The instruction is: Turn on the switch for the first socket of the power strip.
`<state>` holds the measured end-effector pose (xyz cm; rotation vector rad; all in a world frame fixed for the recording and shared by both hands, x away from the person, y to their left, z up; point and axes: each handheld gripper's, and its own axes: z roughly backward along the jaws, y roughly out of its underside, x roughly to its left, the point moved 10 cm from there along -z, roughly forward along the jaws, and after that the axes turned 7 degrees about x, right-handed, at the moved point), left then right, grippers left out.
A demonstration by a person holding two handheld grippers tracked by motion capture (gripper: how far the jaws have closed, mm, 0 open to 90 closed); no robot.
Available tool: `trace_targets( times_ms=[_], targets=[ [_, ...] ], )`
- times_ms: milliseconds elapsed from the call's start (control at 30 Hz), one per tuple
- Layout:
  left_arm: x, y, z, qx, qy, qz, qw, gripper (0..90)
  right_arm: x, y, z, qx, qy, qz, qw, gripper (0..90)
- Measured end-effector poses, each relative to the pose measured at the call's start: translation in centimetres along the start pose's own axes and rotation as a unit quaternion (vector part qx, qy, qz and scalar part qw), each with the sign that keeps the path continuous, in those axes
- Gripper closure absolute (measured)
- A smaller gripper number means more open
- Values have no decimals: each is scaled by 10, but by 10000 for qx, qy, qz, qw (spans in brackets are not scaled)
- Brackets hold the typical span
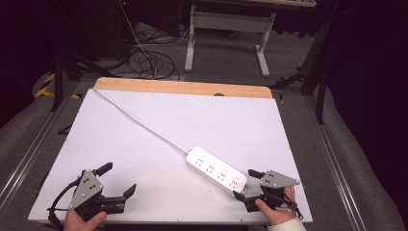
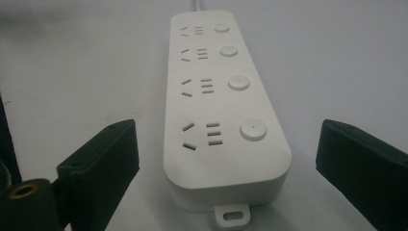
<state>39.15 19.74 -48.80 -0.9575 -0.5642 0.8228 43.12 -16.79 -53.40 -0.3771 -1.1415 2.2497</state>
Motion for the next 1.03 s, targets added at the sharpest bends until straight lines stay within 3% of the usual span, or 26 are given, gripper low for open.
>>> trace_targets(
  times_ms=[100, 167, 233, 333, 433, 533, 1033],
  targets=[
    [1, 1, -1, 17, -1, 52, 10000, 39, -2, -3, 3, -50, 85, 43, 9999, 80],
    [0, 0, 0, -34, 156, 118, 9998, 27, -2, -5, 5, -101, 111, 29, 9999, 80],
    [0, -1, 1, -80, 179, 144, 9997, 16, -3, -6, 7, -125, 129, 48, 9998, 80],
    [0, -1, 2, -130, 135, 45, 9998, 20, -1, -6, 8, -148, 100, 86, 9998, 80],
    [-3, -2, 4, -167, 226, -23, 9996, 15, 0, -8, 8, -198, 84, 107, 9997, 78],
    [-2, -2, 4, -171, 176, -138, 9996, 15, 1, -8, 9, -234, 68, 178, 9995, 69],
    [-1, -1, 2, -130, 78, -89, 9998, 15, 0, -8, 9, -226, 85, 172, 9996, 68]
  ],
)
